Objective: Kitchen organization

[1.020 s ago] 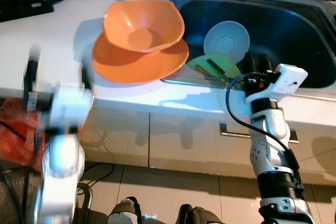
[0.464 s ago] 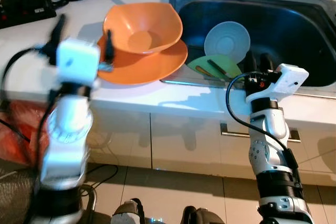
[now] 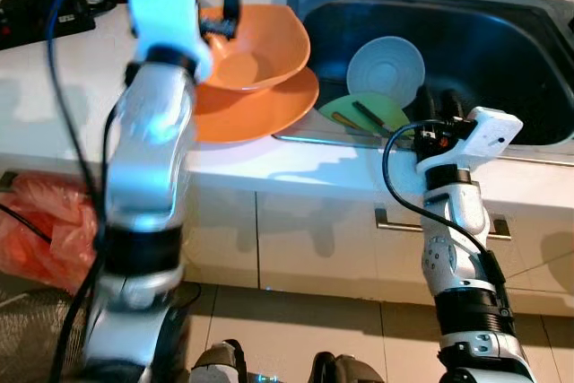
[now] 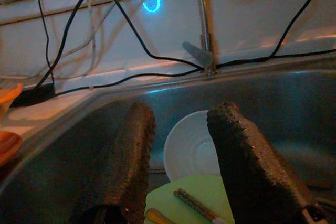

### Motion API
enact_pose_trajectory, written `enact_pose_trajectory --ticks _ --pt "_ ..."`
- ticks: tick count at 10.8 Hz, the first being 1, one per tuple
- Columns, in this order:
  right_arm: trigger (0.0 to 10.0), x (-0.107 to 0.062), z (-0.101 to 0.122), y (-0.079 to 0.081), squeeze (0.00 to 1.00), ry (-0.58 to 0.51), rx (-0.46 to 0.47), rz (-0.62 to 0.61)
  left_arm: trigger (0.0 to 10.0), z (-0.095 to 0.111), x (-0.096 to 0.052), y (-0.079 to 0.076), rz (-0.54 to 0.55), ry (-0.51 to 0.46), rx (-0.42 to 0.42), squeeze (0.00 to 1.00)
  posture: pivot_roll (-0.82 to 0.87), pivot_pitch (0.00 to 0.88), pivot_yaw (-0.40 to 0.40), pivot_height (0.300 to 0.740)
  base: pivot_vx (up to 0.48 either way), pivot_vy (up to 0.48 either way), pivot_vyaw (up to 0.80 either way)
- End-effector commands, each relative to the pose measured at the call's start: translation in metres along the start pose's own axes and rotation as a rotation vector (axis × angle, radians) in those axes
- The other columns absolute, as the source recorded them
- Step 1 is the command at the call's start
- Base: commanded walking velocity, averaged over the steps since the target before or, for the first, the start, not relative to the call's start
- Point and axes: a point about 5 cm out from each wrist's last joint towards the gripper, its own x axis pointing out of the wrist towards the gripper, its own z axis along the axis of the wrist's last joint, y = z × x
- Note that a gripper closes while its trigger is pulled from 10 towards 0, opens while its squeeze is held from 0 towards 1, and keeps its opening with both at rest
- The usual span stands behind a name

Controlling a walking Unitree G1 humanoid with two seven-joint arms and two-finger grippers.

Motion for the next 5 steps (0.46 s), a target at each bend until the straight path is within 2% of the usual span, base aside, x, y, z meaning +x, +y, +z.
enact_pose_trajectory --ticks 1,3,5 --pt "10.0 -0.004 -0.007 -0.006 0.00 0.031 -0.004 -0.023 10.0 -0.002 0.007 0.006 0.026 0.047 -0.011 0.00 0.13 0.150 -0.015 0.740 0.000 0.000 0.00" --pt "10.0 -0.003 -0.008 -0.004 0.00 0.034 -0.001 -0.020 10.0 -0.012 0.020 0.023 0.138 0.153 -0.054 0.00 0.13 0.150 -0.014 0.740 0.000 0.000 0.00" --pt "10.0 -0.003 -0.008 -0.002 0.00 0.035 0.003 -0.013 10.0 -0.025 0.022 0.032 0.187 0.247 -0.044 0.00 0.13 0.148 -0.013 0.740 0.000 0.000 0.00"
